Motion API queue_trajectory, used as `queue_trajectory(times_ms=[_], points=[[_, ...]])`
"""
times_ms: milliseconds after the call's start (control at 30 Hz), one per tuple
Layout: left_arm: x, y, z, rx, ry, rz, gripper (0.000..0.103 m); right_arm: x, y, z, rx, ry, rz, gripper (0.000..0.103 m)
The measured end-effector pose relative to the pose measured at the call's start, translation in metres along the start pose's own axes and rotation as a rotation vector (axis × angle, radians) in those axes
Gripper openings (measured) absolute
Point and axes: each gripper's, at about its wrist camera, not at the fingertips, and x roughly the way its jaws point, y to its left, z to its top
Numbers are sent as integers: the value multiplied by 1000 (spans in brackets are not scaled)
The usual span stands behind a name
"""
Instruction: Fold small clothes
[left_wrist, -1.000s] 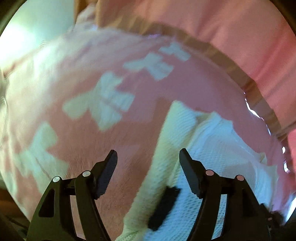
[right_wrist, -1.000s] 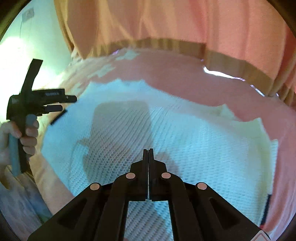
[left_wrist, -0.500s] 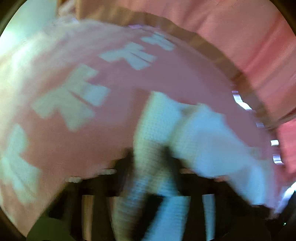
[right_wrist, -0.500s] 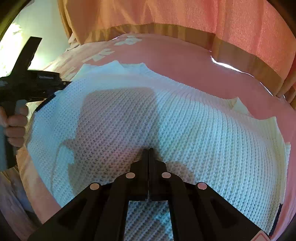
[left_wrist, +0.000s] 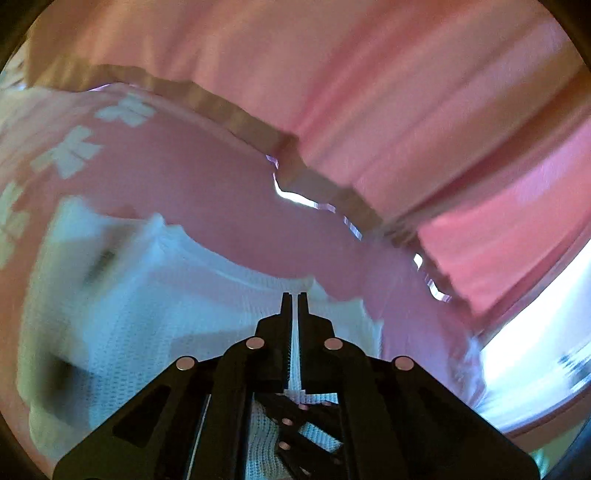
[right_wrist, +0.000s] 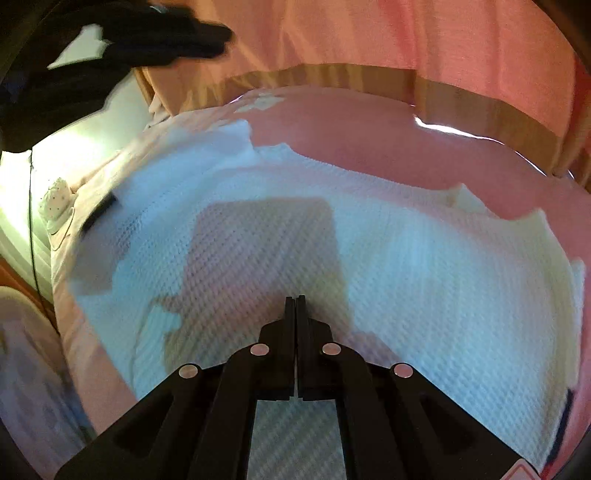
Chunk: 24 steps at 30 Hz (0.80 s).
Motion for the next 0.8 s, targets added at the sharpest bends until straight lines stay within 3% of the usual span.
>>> queue_trajectory(times_ms=[67, 133, 167, 200, 300, 367, 500, 667, 800], points=[[3, -1, -2, 36, -2, 67, 6, -8, -4, -7, -1, -7, -11, 0], [-7, 8, -1, 78, -39, 160, 24, -16, -8, -12, -13, -13, -20, 1], [-15, 12, -4, 77, -57, 195, 49, -18, -8, -14, -17, -16, -26, 1], [-27, 24, -2, 63, -98, 252, 64, -22, -10, -16, -16, -16, -27, 1], [-44, 57, 1, 52, -150, 370, 67, -27, -9, -14, -9, -21, -20, 4], [-51, 87, 1, 2, -142, 437, 71, -29, -5, -11, -12, -23, -12, 4], [-42, 137, -5, -111, -31, 469, 71, -20, 12, -5, -29, 3, -16, 4], [-22, 152, -15, -128, 72, 474, 76, -10, 25, 2, -42, 21, -4, 4], [-8, 170, -27, -215, 120, 496, 78, 2, 28, 8, -34, 35, -6, 4]])
